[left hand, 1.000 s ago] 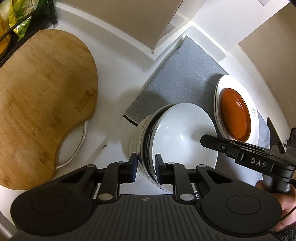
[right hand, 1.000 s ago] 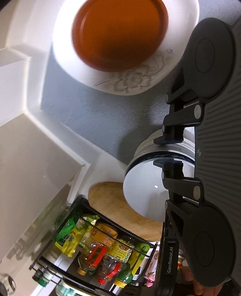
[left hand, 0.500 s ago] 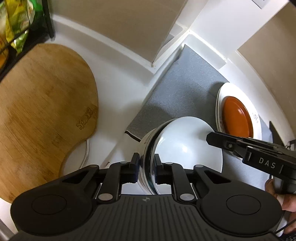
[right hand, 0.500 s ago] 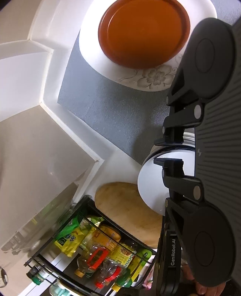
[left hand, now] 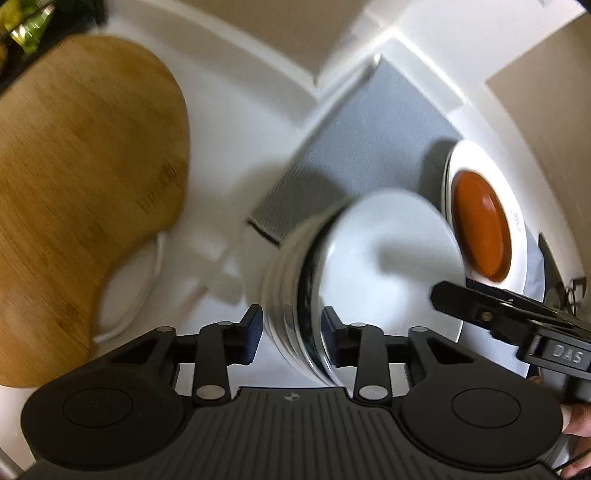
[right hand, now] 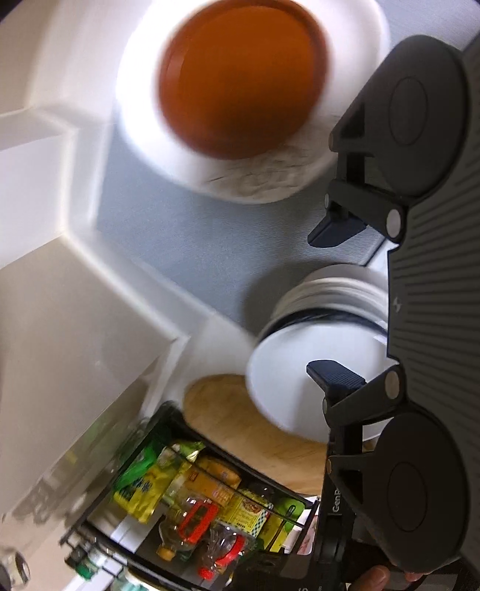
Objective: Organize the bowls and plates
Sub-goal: 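Carry the nested bowls with both grippers over the orange plate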
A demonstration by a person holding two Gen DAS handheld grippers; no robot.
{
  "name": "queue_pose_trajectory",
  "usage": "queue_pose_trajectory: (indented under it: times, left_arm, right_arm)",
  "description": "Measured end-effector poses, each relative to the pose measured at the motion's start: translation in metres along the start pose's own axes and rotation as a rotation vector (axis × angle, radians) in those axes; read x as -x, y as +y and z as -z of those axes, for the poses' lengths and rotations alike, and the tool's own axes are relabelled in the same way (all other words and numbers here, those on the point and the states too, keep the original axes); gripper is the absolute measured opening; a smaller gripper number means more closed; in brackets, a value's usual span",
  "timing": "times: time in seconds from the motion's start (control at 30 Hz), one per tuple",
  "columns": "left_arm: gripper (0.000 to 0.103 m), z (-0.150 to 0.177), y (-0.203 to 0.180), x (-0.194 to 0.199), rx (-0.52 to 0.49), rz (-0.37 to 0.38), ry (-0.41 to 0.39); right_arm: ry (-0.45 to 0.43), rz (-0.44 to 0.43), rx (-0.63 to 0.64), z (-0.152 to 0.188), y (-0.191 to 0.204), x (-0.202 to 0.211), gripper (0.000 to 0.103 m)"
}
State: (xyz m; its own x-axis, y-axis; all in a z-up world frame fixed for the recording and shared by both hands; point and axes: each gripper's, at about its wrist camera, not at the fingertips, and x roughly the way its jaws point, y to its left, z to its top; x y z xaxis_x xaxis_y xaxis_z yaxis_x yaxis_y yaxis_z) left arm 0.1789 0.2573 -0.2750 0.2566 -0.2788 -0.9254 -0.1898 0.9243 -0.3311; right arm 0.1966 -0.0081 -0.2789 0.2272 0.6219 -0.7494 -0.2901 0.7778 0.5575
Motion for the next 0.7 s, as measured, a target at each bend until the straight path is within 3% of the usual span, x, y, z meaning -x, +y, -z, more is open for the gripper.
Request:
queue_pose_trajectory:
  times: [0.17, 0.3, 0.33, 0.57, 0.7]
  left_arm:
    - [0.055, 0.005, -0.003, -0.010, 0.015, 0.029, 0.003]
    - [0.057, 0.004, -0.004, -0.011, -0.009, 0.032, 0.005]
    - [0.056, 0.005, -0.004, -0.011, -0.018, 0.033, 0.005]
    - [0.048, 0.008, -0.009, -0.002, -0.056, 0.028, 0.015]
    - [0.048, 0.016, -0.020, 0.004, -0.114, 0.003, -0.008]
  right_arm:
    - [0.056, -0.055, -0.122, 0.019, -0.016, -0.025, 0.073]
    - [0.054, -0.112, -0.222, 0.029, -0.023, -0.036, 0.072]
    - [0.040, -0.129, -0.243, 0.031, -0.024, -0.035, 0.067]
    - [0.018, -0.047, -0.118, 0.030, -0.004, -0.017, 0.045]
    - [0.002, -0.033, -0.131, 0.030, 0.001, -0.014, 0.043]
